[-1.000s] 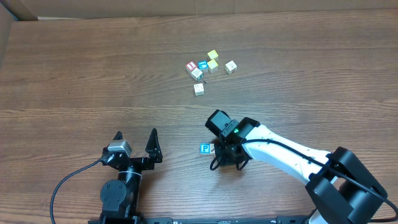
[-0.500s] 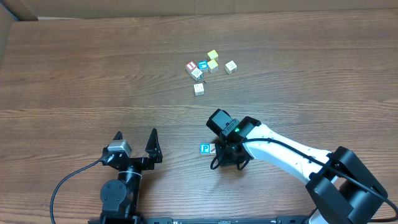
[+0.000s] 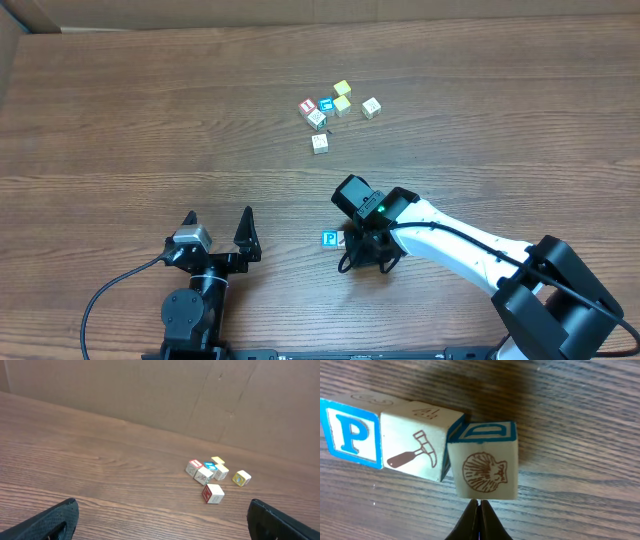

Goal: Flip 3 blocks

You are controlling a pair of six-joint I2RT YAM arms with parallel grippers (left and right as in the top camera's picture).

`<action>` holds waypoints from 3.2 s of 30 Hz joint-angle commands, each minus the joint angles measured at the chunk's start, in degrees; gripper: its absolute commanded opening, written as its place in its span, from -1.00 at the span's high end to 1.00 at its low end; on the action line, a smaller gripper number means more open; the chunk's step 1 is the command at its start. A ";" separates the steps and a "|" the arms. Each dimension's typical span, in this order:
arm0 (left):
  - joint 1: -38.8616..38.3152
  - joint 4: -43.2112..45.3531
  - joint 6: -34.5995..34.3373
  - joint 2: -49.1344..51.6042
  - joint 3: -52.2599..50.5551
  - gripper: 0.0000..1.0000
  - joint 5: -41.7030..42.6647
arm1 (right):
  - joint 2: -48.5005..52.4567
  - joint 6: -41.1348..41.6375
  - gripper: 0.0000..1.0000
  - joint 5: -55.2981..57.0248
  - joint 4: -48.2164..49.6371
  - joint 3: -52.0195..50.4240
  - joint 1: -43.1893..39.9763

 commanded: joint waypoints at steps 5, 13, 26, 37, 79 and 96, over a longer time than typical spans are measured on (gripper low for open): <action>0.26 0.11 0.87 -0.61 -0.20 -0.99 0.44 | 0.39 -2.03 0.93 -0.74 0.83 0.52 -0.11; 0.26 0.11 0.87 -0.61 -0.20 -0.99 0.44 | 0.39 -2.84 0.92 -0.92 0.94 1.14 -0.11; 0.26 0.11 0.90 -0.61 -0.20 -0.99 0.44 | 0.39 -2.84 0.91 -0.94 1.51 1.66 -0.11; 0.26 0.11 0.87 -0.61 -0.20 -1.00 0.44 | 0.39 -2.84 0.89 -0.94 1.62 1.66 -0.11; 0.26 0.11 0.87 -0.61 -0.20 -1.00 0.44 | 2.62 17.40 0.93 2.40 -3.06 10.60 -10.03; 0.26 0.11 0.90 -0.61 -0.20 -0.99 0.44 | 2.99 19.34 0.92 -0.20 -1.20 4.17 -8.44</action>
